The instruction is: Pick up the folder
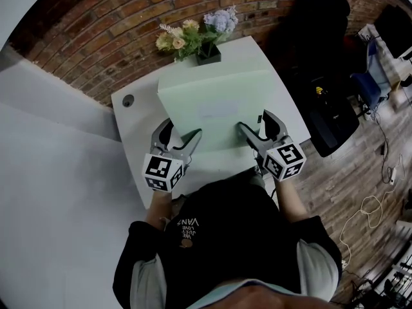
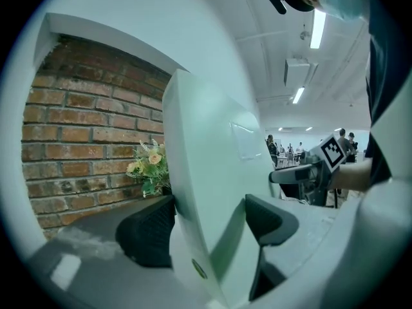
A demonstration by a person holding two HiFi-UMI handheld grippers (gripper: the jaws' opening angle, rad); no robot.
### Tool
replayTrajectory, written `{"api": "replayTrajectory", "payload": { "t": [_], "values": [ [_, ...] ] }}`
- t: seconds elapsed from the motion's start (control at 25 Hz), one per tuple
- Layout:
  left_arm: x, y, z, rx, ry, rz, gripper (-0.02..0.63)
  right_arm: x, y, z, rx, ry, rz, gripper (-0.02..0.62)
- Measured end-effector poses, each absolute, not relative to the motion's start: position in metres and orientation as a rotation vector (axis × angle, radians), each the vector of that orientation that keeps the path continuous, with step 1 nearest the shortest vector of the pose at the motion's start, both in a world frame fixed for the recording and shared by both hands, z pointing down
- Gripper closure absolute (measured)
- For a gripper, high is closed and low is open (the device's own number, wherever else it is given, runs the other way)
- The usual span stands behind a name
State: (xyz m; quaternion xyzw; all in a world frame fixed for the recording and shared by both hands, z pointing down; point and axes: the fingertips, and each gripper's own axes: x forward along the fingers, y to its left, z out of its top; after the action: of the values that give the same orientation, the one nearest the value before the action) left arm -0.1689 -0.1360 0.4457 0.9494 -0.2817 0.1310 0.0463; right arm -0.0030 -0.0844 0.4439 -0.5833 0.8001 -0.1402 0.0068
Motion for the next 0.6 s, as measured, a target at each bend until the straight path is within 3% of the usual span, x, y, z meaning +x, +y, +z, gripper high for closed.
{"api": "replayTrajectory", "payload": {
  "t": [0.6],
  "values": [
    [-0.186, -0.127, 0.447, 2.905, -0.872, 0.406, 0.258, -0.021, -0.074, 0.448, -1.831, 2.489, -0.445, 0.281]
  ]
}}
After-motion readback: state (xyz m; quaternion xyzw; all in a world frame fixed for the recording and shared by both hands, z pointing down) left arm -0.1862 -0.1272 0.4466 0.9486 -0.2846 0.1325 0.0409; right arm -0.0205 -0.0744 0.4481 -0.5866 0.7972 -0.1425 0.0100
